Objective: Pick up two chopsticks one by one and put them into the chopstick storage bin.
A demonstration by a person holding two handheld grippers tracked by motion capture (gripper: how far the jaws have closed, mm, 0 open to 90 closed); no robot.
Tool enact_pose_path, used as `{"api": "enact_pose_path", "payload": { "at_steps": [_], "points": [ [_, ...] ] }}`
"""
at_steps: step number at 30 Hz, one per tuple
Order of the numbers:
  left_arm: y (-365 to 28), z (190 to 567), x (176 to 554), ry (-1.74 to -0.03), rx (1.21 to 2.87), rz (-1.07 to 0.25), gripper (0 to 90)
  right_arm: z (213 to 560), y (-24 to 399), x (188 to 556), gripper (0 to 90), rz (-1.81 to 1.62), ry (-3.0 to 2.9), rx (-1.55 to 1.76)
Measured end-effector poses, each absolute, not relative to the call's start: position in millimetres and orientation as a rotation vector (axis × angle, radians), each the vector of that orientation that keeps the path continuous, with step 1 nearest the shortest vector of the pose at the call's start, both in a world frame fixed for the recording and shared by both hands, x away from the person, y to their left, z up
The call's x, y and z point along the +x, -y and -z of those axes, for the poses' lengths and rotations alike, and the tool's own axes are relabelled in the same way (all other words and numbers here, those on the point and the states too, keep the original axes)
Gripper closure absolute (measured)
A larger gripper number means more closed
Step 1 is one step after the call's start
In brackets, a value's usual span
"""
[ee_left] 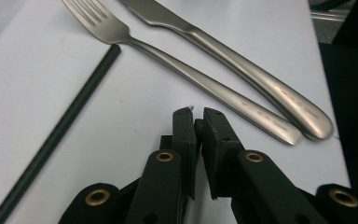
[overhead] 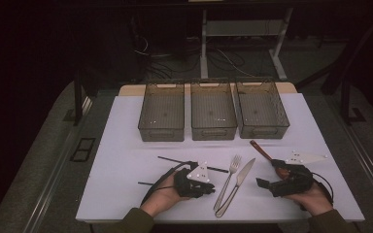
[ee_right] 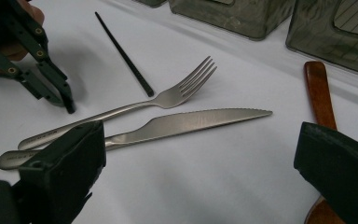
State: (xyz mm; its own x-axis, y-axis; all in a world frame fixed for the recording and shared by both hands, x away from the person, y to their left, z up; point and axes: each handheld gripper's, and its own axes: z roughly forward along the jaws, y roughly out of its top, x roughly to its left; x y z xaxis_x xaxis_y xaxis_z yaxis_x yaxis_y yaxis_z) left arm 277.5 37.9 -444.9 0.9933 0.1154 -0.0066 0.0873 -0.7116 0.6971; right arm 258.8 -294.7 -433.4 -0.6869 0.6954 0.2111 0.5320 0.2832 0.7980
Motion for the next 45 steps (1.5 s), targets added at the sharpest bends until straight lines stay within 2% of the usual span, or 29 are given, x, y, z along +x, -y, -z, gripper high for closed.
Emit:
{"api": "enact_pose_path", "payload": {
  "at_steps": [8, 9, 12, 20, 30, 45],
  "points": [
    [-33.4, 445.7, 281.3, -0.177, 2.359, -0.059, 82.1, 433.4, 294.8, 258.7, 2.4, -1.364, -2.370, 1.150],
    [-33.9, 445.1, 281.8, -0.172, 2.358, -0.062, 77.6, 433.3, 294.9, 258.6, 2.4, -1.365, -2.370, 1.151],
    [-35.7, 439.2, 283.4, -0.190, 2.322, -0.049, 72.1, 433.4, 295.2, 258.8, 2.4, -1.366, -2.368, 1.153],
    [-19.7, 424.8, 311.4, -0.204, 2.290, -0.076, 68.2, 433.7, 295.7, 259.3, 2.4, -1.367, -2.367, 1.151],
    [9.8, 439.2, 336.6, -0.181, 2.322, -0.032, 73.0, 433.7, 297.0, 259.0, 2.4, -1.375, -2.365, 1.150],
    [10.1, 451.5, 342.6, -0.235, 2.322, -0.017, 84.5, 433.4, 296.4, 258.8, 2.4, -1.374, -2.363, 1.143]
  ]
}}
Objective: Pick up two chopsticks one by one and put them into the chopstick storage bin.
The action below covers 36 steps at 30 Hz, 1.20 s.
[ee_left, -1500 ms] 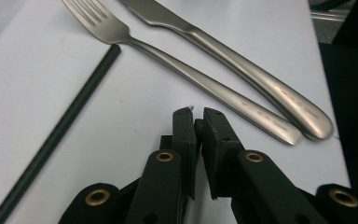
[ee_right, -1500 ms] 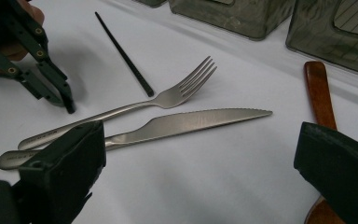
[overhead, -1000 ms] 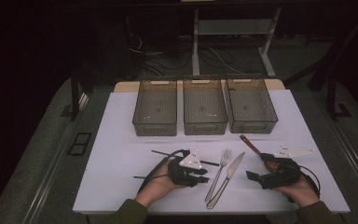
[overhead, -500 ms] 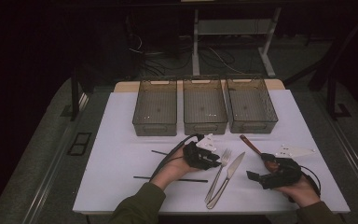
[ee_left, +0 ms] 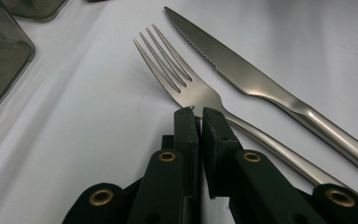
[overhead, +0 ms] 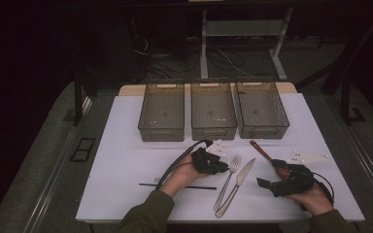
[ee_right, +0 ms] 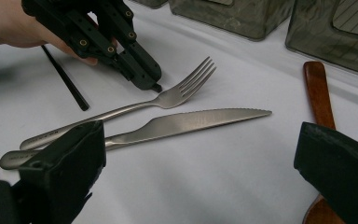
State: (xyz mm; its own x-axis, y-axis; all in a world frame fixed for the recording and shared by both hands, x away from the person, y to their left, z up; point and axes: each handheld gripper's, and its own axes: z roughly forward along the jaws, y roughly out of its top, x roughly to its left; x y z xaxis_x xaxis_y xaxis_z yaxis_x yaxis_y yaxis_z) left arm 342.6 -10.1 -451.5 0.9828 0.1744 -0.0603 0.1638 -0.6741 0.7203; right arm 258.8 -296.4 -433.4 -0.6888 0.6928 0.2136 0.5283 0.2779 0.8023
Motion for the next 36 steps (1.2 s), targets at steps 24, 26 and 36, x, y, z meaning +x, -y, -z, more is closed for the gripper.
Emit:
{"api": "enact_pose_path", "payload": {
  "at_steps": [24, 26, 36],
  "points": [
    [-30.2, 442.6, 365.2, -0.372, 2.326, -0.154, 84.5, 433.3, 296.5, 258.6, 2.4, -1.377, -2.366, 1.152],
    [-36.3, 444.4, 368.9, -0.405, 2.319, -0.149, 84.5, 433.3, 296.6, 258.6, 2.4, -1.378, -2.366, 1.152],
    [-47.0, 445.3, 370.0, -0.473, 2.303, -0.148, 73.7, 433.0, 296.7, 258.4, 2.4, -1.377, -2.365, 1.152]
  ]
}}
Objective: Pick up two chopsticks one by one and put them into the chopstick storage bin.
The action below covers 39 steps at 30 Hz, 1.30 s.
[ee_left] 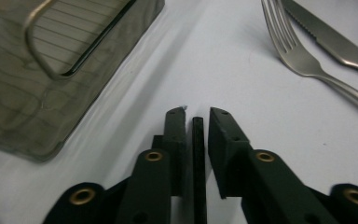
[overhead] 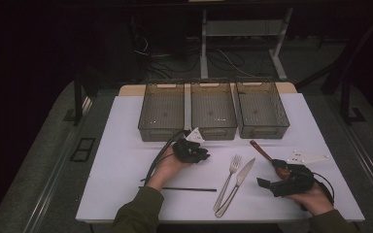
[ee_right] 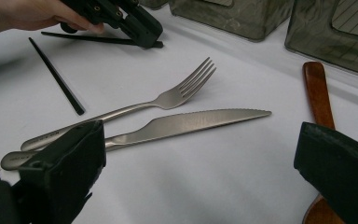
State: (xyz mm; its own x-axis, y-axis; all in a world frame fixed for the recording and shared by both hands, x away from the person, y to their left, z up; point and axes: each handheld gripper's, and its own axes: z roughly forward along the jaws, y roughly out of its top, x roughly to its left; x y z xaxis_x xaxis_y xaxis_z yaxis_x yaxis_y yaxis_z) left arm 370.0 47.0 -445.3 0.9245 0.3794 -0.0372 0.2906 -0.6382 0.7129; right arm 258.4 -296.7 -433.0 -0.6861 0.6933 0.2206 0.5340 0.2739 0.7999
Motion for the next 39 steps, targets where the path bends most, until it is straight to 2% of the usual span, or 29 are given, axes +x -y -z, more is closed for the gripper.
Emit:
{"api": "enact_pose_path", "payload": {
  "at_steps": [5, 24, 39],
  "points": [
    [-62.8, 437.3, 359.5, -0.512, 2.282, -0.157, 69.0, 433.1, 297.0, 258.6, 2.4, -1.379, -2.366, 1.152],
    [-144.6, 430.7, 309.4, -0.620, 2.286, -0.237, 76.6, 432.2, 296.1, 257.7, 2.5, -1.372, -2.363, 1.147],
    [-156.3, 441.3, 306.4, -0.667, 2.316, -0.237, 79.1, 432.2, 296.1, 257.4, 2.4, -1.372, -2.363, 1.144]
  ]
}}
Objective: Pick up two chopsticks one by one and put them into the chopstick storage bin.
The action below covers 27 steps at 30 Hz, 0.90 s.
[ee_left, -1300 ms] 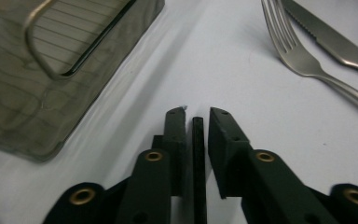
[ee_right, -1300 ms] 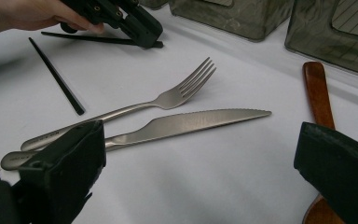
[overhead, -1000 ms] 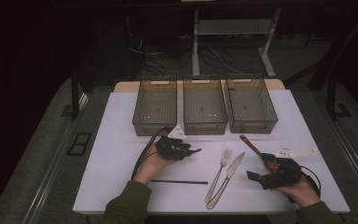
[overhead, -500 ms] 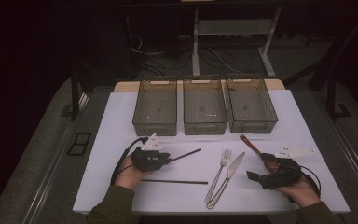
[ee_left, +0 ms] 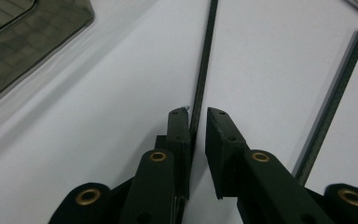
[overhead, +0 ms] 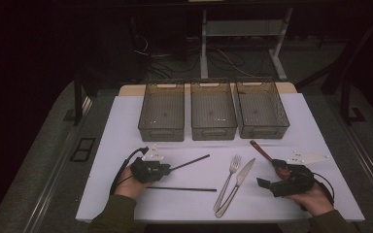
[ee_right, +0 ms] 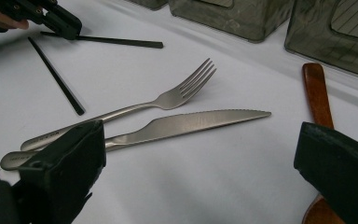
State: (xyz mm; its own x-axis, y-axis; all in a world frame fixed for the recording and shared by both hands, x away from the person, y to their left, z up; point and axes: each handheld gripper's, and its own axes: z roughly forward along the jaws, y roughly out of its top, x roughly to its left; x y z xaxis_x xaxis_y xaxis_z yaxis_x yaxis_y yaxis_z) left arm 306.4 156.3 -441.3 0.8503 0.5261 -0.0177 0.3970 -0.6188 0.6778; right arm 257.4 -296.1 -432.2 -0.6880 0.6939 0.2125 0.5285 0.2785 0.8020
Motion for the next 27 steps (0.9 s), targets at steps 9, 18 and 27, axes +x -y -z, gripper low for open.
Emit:
{"api": "enact_pose_path", "payload": {
  "at_steps": [9, 18, 27],
  "points": [
    [-158.1, 445.4, 307.1, -0.647, 2.316, -0.221, 84.6, 432.2, 295.4, 257.3, 2.4, -1.370, -2.364, 1.144],
    [-159.4, 445.2, 309.8, -0.610, 2.322, -0.210, 86.1, 431.8, 295.7, 257.3, 2.4, -1.372, -2.363, 1.137],
    [-159.5, 436.9, 310.7, -0.621, 2.296, -0.228, 86.2, 432.1, 295.2, 257.0, 2.4, -1.382, -2.359, 1.130]
  ]
}}
